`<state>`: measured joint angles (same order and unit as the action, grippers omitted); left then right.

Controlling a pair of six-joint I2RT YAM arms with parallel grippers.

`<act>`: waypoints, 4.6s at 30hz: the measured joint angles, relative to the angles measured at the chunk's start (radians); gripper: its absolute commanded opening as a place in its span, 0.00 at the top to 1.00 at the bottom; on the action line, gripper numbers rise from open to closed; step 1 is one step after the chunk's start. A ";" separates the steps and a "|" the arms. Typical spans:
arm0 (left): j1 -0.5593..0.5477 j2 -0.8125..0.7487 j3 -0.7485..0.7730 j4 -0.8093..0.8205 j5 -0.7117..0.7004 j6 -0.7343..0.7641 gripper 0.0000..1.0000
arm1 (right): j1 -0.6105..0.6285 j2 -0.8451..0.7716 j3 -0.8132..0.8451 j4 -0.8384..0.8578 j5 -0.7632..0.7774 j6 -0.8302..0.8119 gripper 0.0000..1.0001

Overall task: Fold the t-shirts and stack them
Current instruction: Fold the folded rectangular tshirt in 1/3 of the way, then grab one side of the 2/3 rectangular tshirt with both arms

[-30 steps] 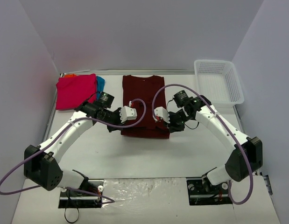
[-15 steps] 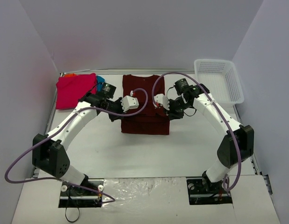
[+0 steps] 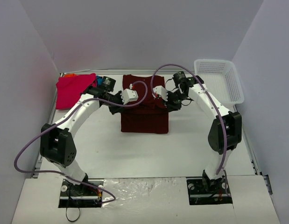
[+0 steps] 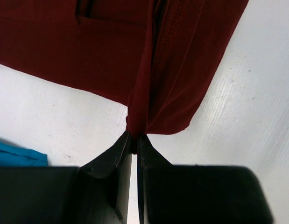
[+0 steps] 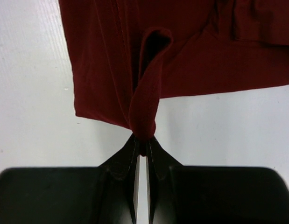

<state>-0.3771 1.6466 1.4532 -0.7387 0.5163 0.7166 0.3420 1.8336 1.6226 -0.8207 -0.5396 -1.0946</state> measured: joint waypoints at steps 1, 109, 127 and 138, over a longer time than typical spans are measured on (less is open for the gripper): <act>0.003 0.011 0.005 0.002 0.002 0.003 0.98 | -0.003 0.014 0.008 0.002 -0.001 -0.003 1.00; -0.158 -0.023 -0.588 0.624 -0.254 -0.025 0.73 | 0.020 -0.066 -0.453 0.383 -0.127 0.184 0.45; -0.150 0.014 -0.544 0.597 -0.204 -0.021 0.98 | 0.040 -0.109 -0.543 0.426 -0.126 0.159 0.45; -0.147 0.040 -0.496 0.543 -0.163 -0.035 0.98 | 0.075 -0.129 -0.618 0.522 -0.093 0.129 0.44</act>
<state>-0.5240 1.6871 0.9569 -0.1959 0.3538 0.6819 0.4171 1.7050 1.0046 -0.2989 -0.6323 -0.9653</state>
